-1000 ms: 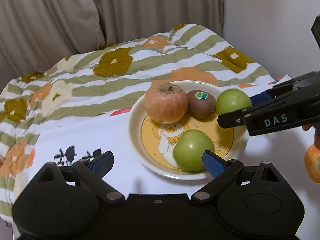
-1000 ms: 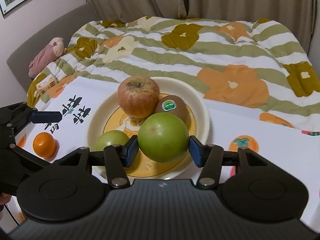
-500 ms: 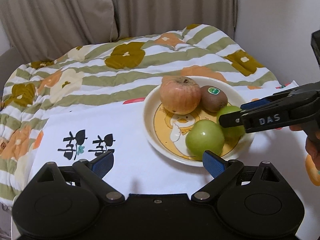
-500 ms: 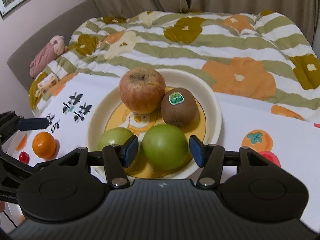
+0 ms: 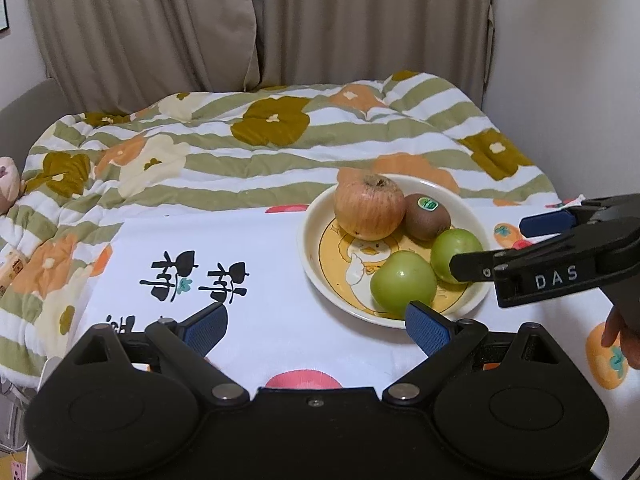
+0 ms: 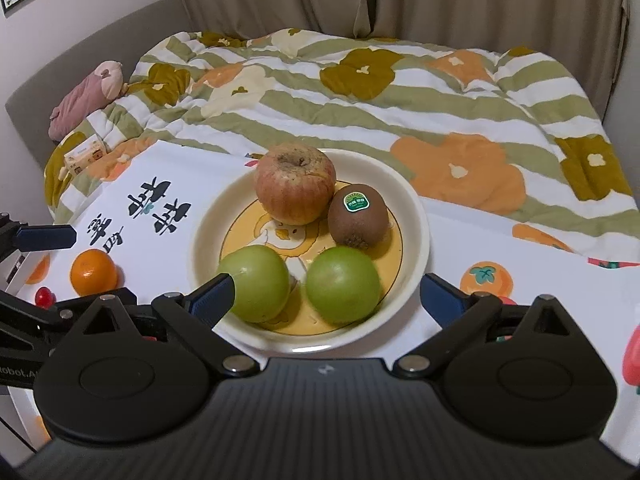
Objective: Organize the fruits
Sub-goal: 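Lower the green apples into the bowl and open both tools, then pull both tools back from the bowl toward the remaining fruit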
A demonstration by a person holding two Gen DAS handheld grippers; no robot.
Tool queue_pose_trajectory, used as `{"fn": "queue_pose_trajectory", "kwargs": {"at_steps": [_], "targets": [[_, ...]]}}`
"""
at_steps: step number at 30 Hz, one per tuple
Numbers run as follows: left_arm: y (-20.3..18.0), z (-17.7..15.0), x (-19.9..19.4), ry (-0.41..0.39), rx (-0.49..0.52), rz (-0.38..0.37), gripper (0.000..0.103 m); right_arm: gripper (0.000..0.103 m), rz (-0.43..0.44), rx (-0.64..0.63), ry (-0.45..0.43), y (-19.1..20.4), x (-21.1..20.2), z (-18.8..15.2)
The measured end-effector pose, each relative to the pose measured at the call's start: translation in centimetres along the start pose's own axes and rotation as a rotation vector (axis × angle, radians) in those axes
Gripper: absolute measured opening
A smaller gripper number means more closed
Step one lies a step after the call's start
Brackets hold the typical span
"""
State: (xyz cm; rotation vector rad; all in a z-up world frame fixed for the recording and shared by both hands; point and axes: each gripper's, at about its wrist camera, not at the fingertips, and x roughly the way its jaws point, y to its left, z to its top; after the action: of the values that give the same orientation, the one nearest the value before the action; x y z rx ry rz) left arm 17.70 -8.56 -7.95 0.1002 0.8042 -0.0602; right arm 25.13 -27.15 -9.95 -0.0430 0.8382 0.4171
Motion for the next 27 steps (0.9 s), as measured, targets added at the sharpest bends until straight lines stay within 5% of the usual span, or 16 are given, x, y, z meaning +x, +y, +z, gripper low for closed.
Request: {"fn": "queue_pose_trajectory", "kwargs": {"at_steps": [27], "targets": [[6.9, -4.8, -11.7, -0.137, -0.089, 0.064, 0.101, 0.103, -0.064, 0.034, -0.098, 9.6, -11.4, -2.1]]}}
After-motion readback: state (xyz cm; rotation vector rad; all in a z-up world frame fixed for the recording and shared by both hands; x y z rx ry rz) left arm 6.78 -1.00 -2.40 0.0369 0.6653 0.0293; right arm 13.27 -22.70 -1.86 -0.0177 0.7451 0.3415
